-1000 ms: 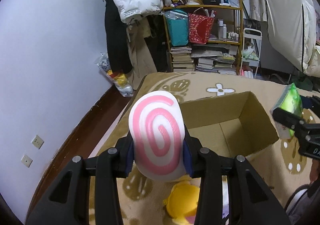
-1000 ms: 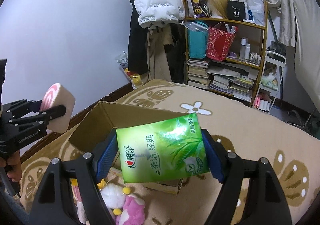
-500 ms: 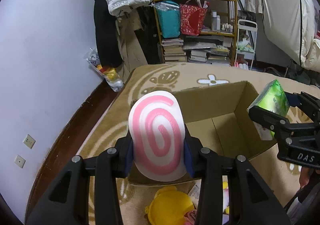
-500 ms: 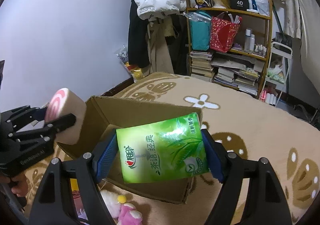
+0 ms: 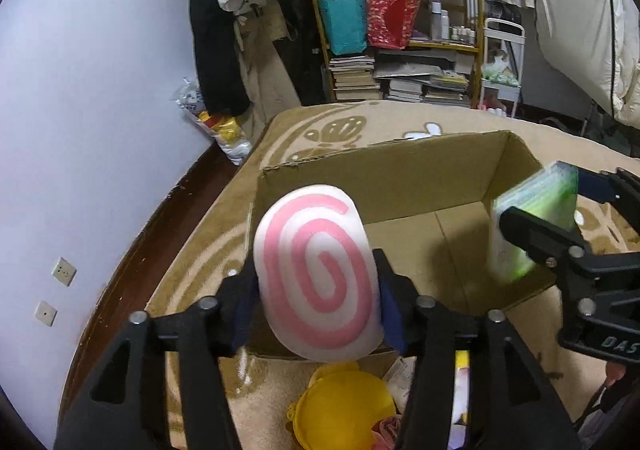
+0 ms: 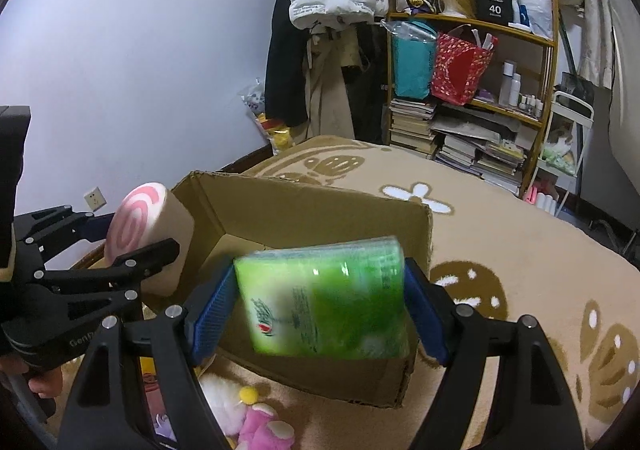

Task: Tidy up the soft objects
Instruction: 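Carry both items over the box and release them inside with both tools, then grasp the pink rolled towel with left tool while right tool grasps the pink bunny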

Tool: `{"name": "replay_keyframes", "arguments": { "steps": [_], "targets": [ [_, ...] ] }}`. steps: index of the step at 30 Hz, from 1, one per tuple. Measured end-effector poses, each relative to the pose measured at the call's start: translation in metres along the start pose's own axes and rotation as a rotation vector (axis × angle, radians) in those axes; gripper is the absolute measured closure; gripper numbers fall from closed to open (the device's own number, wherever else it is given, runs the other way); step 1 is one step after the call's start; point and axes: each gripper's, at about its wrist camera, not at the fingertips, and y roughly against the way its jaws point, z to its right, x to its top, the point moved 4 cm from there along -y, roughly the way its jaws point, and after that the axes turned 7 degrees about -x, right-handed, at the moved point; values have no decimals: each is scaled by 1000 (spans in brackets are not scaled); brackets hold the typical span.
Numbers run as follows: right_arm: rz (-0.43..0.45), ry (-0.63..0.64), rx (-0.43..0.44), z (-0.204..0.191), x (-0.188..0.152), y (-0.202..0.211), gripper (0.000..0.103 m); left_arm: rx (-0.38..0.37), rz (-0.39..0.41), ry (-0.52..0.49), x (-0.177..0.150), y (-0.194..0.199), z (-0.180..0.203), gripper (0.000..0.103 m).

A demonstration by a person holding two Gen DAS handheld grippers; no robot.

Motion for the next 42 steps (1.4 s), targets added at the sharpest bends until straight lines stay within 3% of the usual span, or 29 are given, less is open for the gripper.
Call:
{"name": "replay_keyframes", "arguments": {
  "steps": [2,6,10,24,30,42],
  "targets": [
    [6,-13,4,1,1,2,8,16,10,15,-1,3,-3,20],
    [17,-28,-3,5,4,8,0,33,30,23,-1,9,-9,17],
    [14,-40,-7,9,6,17,0,55,51,21,-2,21,-13,3],
    [34,-77,-39,13,-1,68,0,79,76,53,-19,75,-21,1],
    [45,-113,-30,9,-11,86,0,82,51,85,-33,92,-22,1],
    [-34,-133,24,-6,-47,92,0,60,-28,154,-72,103,-21,1]
  ]
}}
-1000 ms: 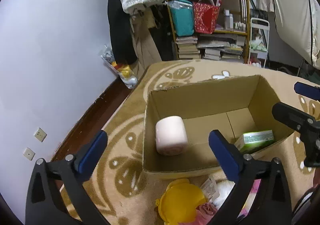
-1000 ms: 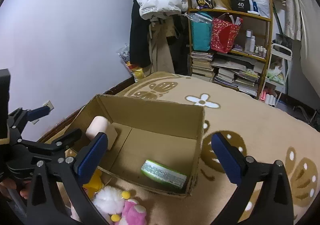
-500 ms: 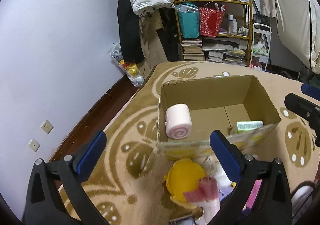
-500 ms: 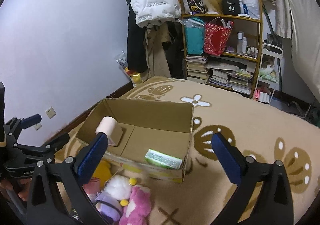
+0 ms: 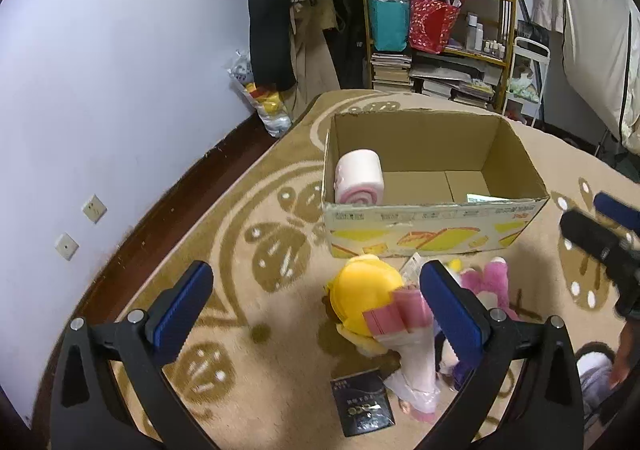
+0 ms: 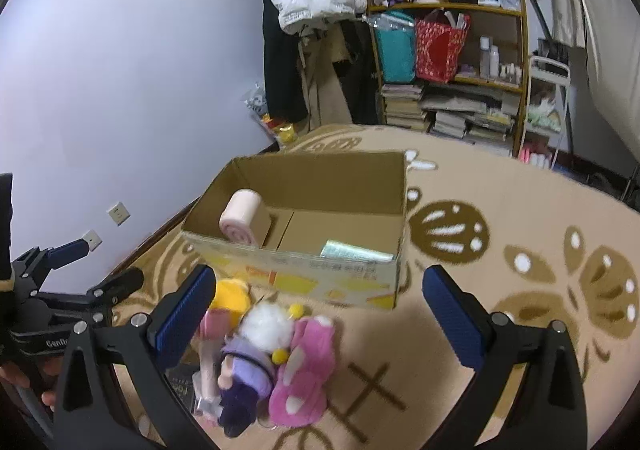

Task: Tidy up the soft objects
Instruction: 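Grasp the pink rolled towel with left tool while right tool grasps the pink bunny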

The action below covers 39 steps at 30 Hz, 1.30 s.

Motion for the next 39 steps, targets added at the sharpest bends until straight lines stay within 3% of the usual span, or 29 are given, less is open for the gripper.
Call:
{"name": "replay_keyframes", "arguments": {
  "steps": [5,15,39],
  "targets": [
    [-49,-23,3,2,-19,-8,0,-53,-44,33,-8,-5,1,1],
    [-130,-60,-5,7,-39,-32,0,-30,-77,11,-18,-22,6,1],
    [-247,-126,-12,15,-60,-77,3,-80,-191,-32,-32,-67,28,1]
  ]
}}
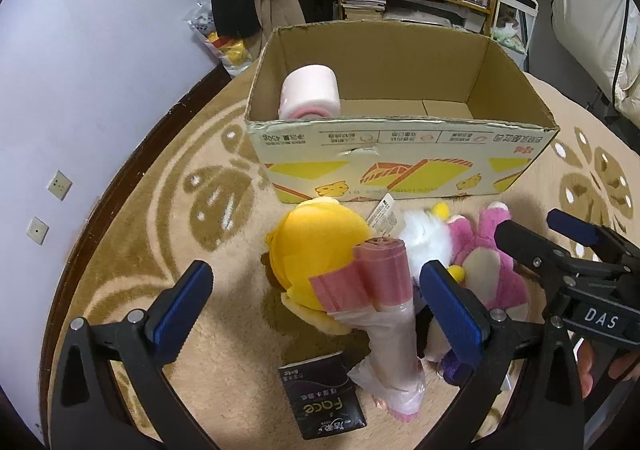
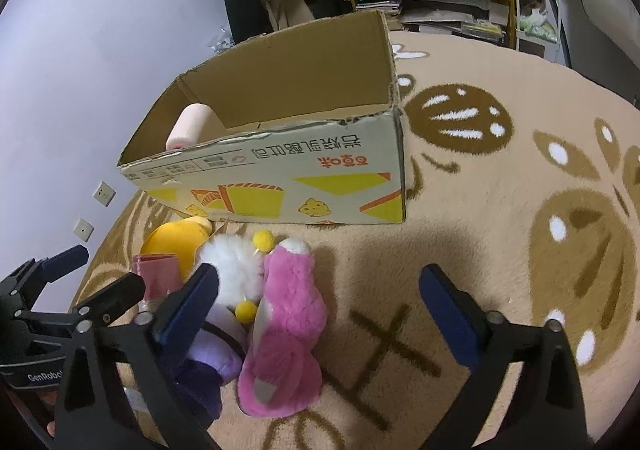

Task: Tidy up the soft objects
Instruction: 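Grasp the pink rolled towel with left tool while right tool grasps the pink bunny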

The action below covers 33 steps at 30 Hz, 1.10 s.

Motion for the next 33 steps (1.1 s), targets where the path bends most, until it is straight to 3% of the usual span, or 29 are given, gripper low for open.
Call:
{"name": "replay_keyframes", "arguments": {
  "steps": [7,9,13,21,25,32,33],
  "targets": [
    [-37,9,4,-2,-3,-11,14,2,4,-17,-1,-3,4,1],
    [-53,18,6,-4,-5,-14,24,-5,4,-19,0,-4,5,1],
    [-76,26,22,-8,-8,-20,31,-26,-15,-28,-1,-8,8,16],
    [-117,-4,55,-11,-15,-29,60,-114,-65,-12,-5,-18,13,50],
    [-127,-22,69,-10,-16,-33,60,-149,-93,-3,-9,-22,17,69],
    [-176,-55,109,-10,-20,-47,60,-157,-117,25,-14,-31,17,75],
    [-171,-48,104,-11,-20,-46,65,-157,-112,23,-14,-31,18,78]
  ]
}}
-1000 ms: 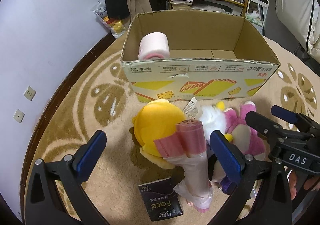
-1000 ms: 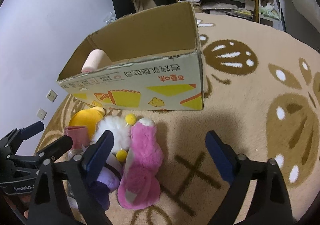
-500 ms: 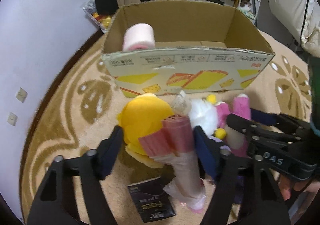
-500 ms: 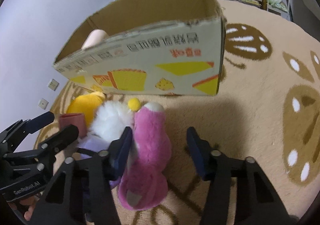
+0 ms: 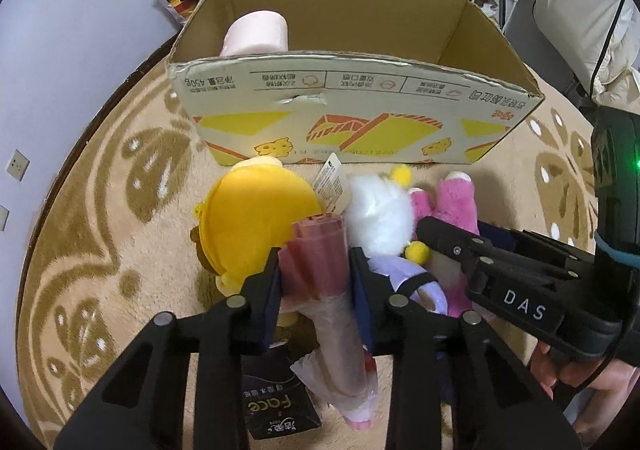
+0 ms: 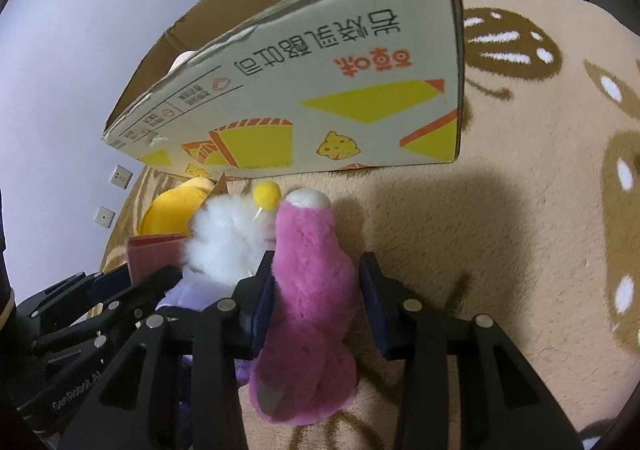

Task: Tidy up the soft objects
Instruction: 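Grasp the pink rolled towel with left tool while right tool grasps the pink bunny, then carry the towel and bunny over the box and release them inside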

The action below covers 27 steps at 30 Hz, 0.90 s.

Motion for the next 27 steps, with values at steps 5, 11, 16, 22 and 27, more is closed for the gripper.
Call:
{"name": "replay_keyframes", "arguments": {
  "steps": [5,11,16,22,27],
  "targets": [
    [67,74,-52,-13,0,13,69,9,31,-24,1,7,3,86],
    [160,72,-66,-17,11,42,69,23,85,-15,5,27,3,86],
    [210,75,-78,-13,15,63,69,50,157,0,7,47,-1,87],
    [269,86,-88,-12,16,87,69,137,315,1,19,90,-5,88],
    [314,103,-78,-14,18,105,69,158,367,-2,26,109,-11,88]
  ]
}}
